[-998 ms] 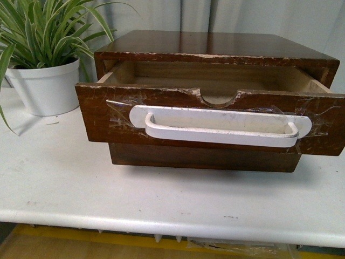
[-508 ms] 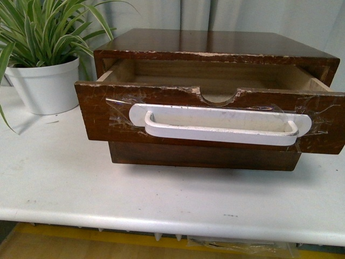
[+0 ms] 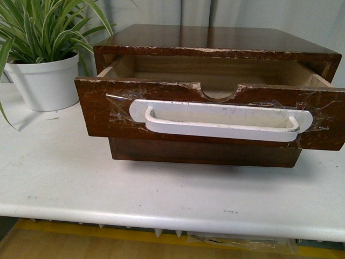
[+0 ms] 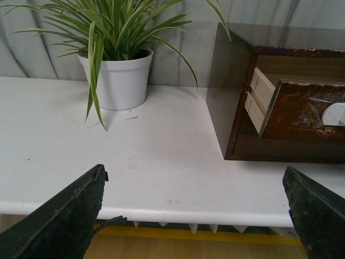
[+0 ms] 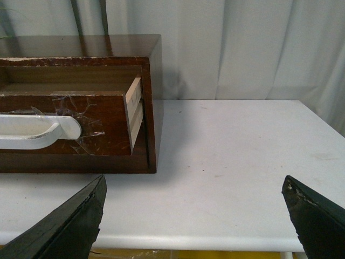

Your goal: Open drawer

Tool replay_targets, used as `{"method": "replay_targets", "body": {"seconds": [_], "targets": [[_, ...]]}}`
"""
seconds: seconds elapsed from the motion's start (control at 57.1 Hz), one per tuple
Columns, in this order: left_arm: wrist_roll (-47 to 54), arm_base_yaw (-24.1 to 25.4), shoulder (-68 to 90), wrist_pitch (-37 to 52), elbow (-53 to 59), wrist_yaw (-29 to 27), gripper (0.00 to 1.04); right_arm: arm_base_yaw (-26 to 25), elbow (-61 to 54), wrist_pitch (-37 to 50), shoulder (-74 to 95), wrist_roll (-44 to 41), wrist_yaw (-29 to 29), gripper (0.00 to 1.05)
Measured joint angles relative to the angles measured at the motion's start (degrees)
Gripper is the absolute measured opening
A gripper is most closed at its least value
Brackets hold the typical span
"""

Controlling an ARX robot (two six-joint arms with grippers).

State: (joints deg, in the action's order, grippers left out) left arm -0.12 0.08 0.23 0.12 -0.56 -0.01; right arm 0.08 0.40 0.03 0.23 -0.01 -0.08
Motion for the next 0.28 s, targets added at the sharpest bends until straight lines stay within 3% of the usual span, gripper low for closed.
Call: {"method": "replay_targets", "body": {"seconds": [0.28], "targets": [[0.00,0.00,0.00,0.00,0.00,0.00,0.99,0.00,0.00,0.00,0.00,0.00,0.00,0.96]]}}
